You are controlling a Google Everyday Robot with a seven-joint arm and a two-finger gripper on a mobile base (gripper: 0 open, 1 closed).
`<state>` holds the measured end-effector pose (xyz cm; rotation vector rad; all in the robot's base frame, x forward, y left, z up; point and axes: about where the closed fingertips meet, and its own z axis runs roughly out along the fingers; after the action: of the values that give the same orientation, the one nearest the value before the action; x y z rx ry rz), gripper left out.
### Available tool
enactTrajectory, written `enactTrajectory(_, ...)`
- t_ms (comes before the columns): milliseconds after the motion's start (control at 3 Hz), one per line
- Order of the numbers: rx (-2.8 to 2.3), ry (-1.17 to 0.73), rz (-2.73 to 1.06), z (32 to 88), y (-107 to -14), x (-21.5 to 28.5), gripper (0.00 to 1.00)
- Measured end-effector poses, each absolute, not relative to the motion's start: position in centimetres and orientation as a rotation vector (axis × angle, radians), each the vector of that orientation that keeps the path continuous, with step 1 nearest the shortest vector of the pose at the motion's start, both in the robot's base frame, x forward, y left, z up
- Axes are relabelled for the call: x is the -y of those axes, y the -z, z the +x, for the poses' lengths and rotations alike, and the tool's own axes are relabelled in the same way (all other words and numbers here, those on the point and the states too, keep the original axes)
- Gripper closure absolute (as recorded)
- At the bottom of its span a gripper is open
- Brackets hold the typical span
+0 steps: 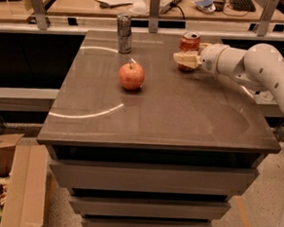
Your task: Move coke can near apple
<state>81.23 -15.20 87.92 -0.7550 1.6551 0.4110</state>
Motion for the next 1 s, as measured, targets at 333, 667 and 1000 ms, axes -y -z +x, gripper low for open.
enactTrajectory(333,-1.659,-0.480,-0.775,80.0,-88.4,13.2,0.85)
enactTrajectory(667,-1.669,-0.600,-0.803,77.7,-88.5,10.2,1.00)
enactTrajectory(1000,-1.672,-0.722,-0.830,74.9,-88.2,7.7,1.00)
